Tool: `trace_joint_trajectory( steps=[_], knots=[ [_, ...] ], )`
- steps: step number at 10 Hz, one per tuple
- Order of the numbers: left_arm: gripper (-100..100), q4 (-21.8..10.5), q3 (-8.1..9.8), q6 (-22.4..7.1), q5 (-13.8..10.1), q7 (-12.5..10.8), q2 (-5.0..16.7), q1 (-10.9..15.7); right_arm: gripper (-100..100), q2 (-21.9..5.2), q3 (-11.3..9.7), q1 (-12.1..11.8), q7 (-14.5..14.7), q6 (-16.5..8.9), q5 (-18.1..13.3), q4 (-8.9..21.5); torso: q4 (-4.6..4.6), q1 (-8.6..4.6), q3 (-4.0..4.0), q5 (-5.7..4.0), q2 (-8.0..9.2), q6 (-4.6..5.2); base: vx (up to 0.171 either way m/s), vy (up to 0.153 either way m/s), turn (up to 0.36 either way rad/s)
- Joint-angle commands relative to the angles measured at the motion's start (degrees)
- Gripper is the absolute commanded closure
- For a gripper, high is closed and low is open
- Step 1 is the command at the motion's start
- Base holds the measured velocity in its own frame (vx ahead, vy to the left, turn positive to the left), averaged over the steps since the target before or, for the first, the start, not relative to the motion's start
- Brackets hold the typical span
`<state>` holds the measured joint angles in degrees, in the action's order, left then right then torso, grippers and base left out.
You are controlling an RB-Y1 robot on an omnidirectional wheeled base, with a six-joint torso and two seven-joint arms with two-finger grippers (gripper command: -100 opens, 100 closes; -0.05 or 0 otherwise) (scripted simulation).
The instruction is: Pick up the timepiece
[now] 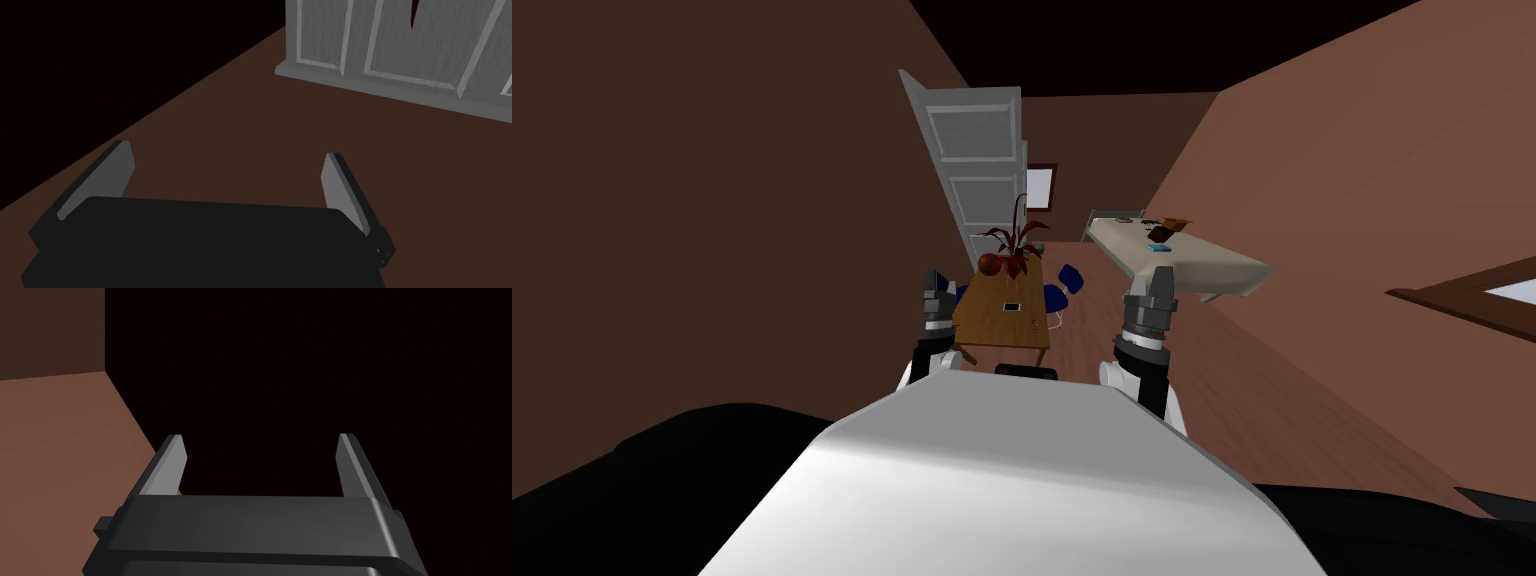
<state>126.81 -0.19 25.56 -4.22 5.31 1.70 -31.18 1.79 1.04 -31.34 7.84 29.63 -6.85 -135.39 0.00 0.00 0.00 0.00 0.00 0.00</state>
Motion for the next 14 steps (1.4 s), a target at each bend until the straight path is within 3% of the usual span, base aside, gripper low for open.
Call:
trace_joint_trajectory(
  steps=[1, 3, 8, 14],
  knots=[
    [-100, -0.9, -0.1, -0.8, 0.5, 0.1, 2.1, 0.7, 0, 0.0, 0.0, 0.0, 0.0, 0.0, 0.0, 0.0, 0.0, 0.0, 0.0, 0.0, 0.0, 0.0, -0.054, 0.003, 0.055],
    [-100, -3.0, -0.41, -2.7, 1.7, 0.3, 4.6, 2.5, 0, 0.0, 0.0, 0.0, 0.0, 0.0, 0.0, 0.0, 0.06, 0.0, 0.16, 0.0, 0.28, 0.0, -0.088, -0.01, 0.037],
    [-100, -8.5, -1.42, -7.7, 4.6, 0.9, 8.0, 7.0, 0, 0.0, 0.0, 0.0, 0.0, 0.0, 0.0, 0.0, 0.03, -0.05, 0.07, -0.01, 0.11, 0.0, -0.044, -0.014, 0.029],
    [-100, -18.0, -3.98, -15.8, 8.4, 1.6, 11.9, 13.9, 0, 0.0, 0.0, 0.0, 0.0, 0.0, 0.0, 0.0, 0.02, -0.13, 0.04, -0.03, 0.07, 0.01, -0.027, -0.029, -0.023]
  ],
)
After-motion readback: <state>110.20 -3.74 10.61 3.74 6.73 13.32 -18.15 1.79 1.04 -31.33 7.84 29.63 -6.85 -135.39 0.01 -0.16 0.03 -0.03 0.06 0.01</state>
